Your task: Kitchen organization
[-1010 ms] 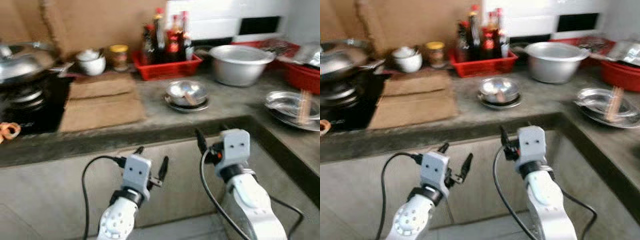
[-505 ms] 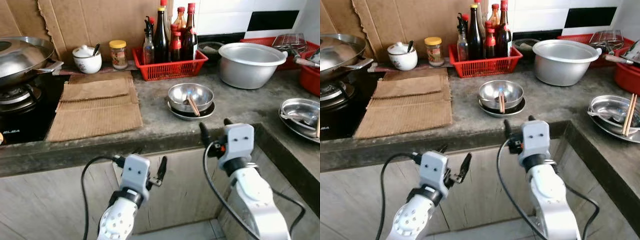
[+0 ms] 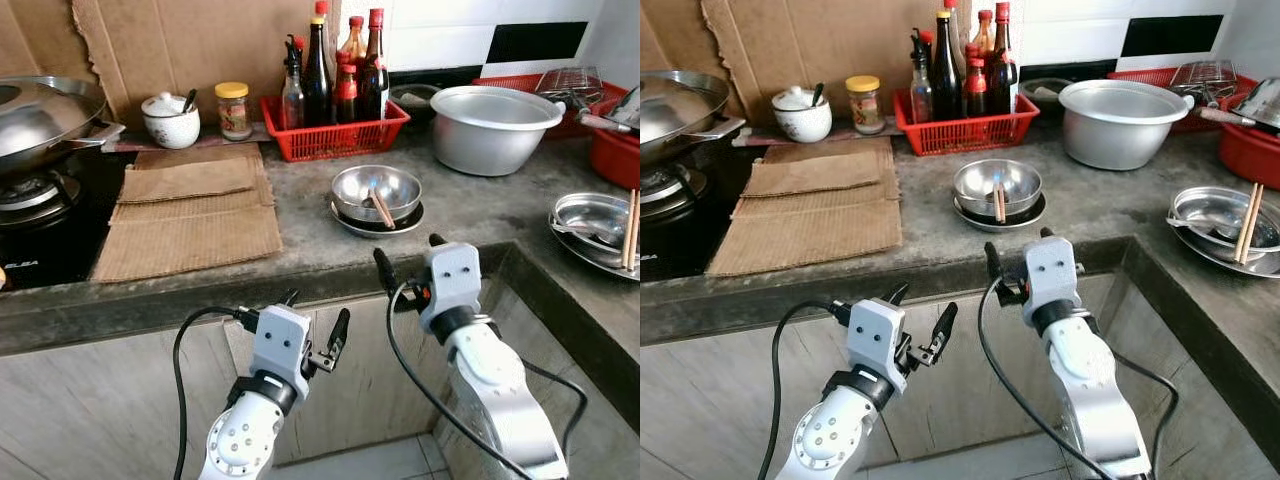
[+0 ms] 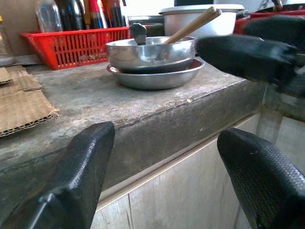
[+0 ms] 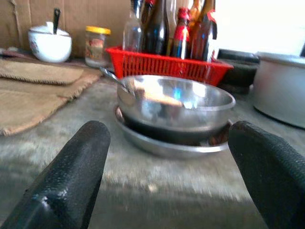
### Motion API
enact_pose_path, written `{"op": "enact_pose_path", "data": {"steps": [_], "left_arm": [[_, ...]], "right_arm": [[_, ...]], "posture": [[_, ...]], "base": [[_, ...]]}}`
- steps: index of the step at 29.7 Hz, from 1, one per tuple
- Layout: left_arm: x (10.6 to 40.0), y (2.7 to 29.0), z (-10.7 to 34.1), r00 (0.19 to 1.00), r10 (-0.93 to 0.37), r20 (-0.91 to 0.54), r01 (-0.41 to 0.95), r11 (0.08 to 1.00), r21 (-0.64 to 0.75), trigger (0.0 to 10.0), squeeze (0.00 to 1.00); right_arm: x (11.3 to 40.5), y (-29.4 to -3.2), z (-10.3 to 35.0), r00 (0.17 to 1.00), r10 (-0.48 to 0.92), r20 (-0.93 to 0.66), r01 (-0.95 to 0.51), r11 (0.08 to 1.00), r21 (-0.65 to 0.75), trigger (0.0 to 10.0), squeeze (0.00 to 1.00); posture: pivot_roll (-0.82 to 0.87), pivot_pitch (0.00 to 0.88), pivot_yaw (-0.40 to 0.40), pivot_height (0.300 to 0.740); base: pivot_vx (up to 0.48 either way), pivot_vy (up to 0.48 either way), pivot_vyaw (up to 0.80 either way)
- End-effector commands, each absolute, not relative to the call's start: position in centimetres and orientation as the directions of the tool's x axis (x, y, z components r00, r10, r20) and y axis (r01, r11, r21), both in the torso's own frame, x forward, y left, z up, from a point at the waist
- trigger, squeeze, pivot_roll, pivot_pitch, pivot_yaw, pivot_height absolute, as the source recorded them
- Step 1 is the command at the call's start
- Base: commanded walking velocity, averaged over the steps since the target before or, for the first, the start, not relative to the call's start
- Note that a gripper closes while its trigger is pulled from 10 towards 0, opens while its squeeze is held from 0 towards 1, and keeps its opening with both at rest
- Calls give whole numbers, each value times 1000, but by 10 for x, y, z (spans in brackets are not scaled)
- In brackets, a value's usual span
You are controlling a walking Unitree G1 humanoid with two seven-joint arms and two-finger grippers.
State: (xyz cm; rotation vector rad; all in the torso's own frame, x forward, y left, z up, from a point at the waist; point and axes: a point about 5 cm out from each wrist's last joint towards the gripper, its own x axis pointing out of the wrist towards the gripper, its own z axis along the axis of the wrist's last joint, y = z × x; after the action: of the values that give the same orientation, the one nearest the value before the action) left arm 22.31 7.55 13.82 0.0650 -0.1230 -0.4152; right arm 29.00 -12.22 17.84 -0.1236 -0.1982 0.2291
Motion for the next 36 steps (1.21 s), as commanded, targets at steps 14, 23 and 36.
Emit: {"op": "enact_pose_path", "data": {"steps": [14, 23, 36], "left_arm": [[223, 74, 139, 905, -407, 119, 402, 913, 71, 10000, 0], [223, 73, 139, 907, -403, 119, 397, 915, 71, 10000, 0], [223, 73, 139, 908, -402, 117, 396, 916, 72, 10000, 0]], "right_arm": [[319, -109, 197, 928, 261, 265, -228, 962, -150, 10000, 0], [327, -105, 202, 917, 279, 286, -242, 957, -158, 10000, 0], [333, -102, 202, 913, 289, 289, -249, 954, -168, 10000, 0]], "posture": [[65, 35, -50, 740], [63, 36, -49, 740], [65, 42, -49, 740]], "base": [[0, 0, 0], [0, 0, 0], [0, 0, 0]]}}
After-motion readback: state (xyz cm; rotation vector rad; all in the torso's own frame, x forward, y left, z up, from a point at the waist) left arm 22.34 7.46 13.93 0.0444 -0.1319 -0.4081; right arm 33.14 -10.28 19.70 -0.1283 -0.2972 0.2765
